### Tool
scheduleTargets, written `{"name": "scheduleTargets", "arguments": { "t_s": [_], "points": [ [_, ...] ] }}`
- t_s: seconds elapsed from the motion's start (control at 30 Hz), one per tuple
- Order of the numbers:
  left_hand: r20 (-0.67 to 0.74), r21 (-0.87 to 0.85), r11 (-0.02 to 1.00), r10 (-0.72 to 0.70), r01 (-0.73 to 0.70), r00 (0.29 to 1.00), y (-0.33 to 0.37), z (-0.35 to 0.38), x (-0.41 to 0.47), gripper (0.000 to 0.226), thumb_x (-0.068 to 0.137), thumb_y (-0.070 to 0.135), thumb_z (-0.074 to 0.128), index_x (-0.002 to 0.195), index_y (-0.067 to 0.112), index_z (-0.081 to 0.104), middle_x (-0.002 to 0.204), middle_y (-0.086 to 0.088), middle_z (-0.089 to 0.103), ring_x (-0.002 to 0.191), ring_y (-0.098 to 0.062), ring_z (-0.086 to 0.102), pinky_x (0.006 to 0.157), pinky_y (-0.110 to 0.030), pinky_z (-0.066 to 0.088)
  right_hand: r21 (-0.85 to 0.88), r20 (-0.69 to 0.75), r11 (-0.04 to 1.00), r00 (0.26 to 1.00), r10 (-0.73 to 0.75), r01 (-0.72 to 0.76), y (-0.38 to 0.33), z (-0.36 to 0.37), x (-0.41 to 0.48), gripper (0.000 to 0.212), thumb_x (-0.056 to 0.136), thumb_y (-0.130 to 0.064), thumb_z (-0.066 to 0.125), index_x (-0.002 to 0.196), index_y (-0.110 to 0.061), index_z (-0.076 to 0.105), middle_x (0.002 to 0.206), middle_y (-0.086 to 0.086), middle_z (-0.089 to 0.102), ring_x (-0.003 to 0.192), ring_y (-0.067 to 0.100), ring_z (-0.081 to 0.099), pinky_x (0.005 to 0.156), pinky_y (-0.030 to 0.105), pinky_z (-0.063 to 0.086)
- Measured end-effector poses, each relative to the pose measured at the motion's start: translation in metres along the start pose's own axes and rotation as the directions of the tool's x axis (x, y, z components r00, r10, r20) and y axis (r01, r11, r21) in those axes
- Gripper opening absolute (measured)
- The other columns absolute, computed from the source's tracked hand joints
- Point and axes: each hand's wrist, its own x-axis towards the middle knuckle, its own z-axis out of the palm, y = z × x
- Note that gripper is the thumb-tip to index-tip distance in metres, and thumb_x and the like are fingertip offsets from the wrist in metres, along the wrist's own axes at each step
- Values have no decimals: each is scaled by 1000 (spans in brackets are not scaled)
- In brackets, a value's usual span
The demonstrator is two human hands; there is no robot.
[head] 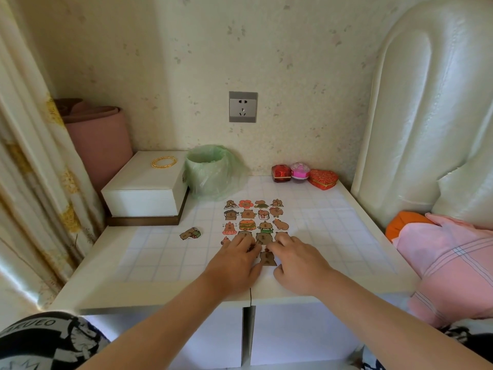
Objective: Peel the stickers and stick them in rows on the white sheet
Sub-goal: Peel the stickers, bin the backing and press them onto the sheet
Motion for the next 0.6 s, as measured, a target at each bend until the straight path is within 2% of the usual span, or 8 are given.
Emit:
{"name": "scheduleTargets", "arguments": {
  "t_s": [0.1,0.17,0.27,0.33,0.43,0.6],
  "points": [
    [81,13,999,-32,31,996,-1,-4,2,64,92,49,23,133,16,60,122,-2,53,118,-21,47,97,-41,47,-23,-18,1000,1000,4,-5,-2,-1,1,40,90,-33,47,127,-20,52,122,3,47,105,23,51,76,34,48],
    [93,-56,997,-43,48,995,-5,-5,1,64,92,48,22,134,19,60,126,0,52,119,-19,44,101,-37,43,-48,-42,999,999,-14,11,-3,-1,2,37,90,-31,48,124,-18,54,118,4,48,105,24,51,77,34,44],
    [26,-261,961,-82,86,996,-10,-3,0,41,99,37,36,119,17,67,118,4,59,107,-16,47,95,-35,45,-33,-80,997,995,-66,63,-4,3,4,47,88,-26,52,134,-18,50,122,5,49,112,25,50,85,34,43],
    [-6,-319,943,-99,92,995,-14,-3,-2,29,100,27,47,120,19,67,121,8,62,108,-14,51,96,-32,47,-4,-80,996,992,-94,94,-3,6,6,57,88,-25,53,144,-22,44,129,3,47,119,24,46,94,34,44],
    [11,-294,953,-77,77,997,-18,-1,-6,30,97,21,53,123,22,68,127,9,59,116,-14,52,94,-30,50,8,-51,993,992,-116,116,-3,8,10,60,89,-25,51,148,-25,43,132,1,46,121,25,44,96,34,43],
    [36,-234,969,-69,75,997,-18,-1,-9,33,97,26,48,122,19,68,118,5,59,105,-19,56,80,-37,55,13,-78,994,991,-111,112,-2,9,14,51,88,-26,49,139,-25,56,125,-2,52,114,24,50,89,35,46]
  ]
}}
